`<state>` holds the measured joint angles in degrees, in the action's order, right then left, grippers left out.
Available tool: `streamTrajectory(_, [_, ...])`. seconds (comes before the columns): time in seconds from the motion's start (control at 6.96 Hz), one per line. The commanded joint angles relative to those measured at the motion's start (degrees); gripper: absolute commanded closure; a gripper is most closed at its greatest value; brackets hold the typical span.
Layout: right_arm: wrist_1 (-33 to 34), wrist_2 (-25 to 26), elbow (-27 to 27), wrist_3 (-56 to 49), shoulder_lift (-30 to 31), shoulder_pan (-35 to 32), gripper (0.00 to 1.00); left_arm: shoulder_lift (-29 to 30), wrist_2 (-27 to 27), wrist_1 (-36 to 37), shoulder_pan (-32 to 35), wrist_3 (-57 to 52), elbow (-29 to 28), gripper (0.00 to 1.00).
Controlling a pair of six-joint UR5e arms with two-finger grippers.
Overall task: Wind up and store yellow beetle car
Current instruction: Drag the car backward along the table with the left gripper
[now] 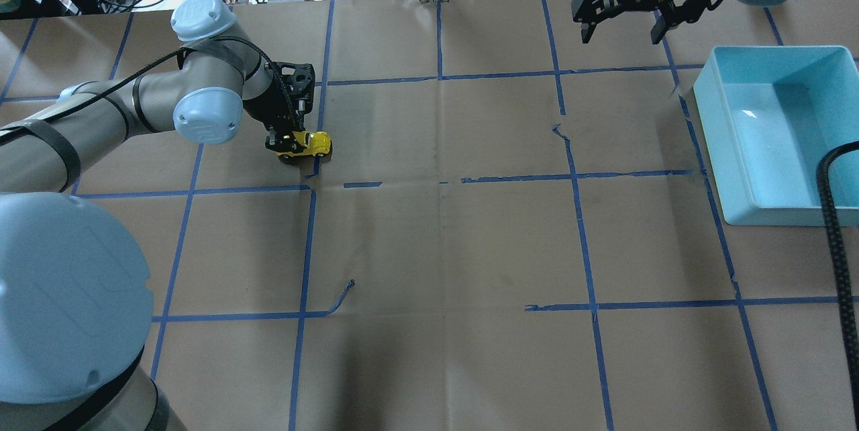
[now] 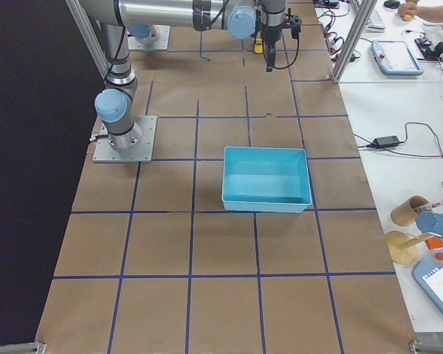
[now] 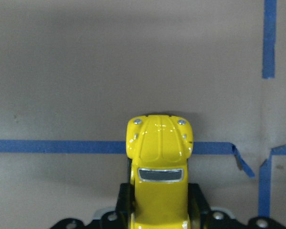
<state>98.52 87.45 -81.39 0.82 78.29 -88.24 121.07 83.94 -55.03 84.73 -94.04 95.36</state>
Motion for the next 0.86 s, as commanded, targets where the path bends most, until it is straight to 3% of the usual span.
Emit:
streamTrajectory(0.0, [0.27,0.0,0.0,-0.03,0.02,0.0,0.0,0.04,0.0,0.01,-0.18,-0.09,0.0,1.0])
streamTrajectory(0.72, [0.27,0.0,0.0,0.06,-0.06,0.0,0.0,-0.04,0.18,-0.17,-2.02,-2.99,0.0,1.0])
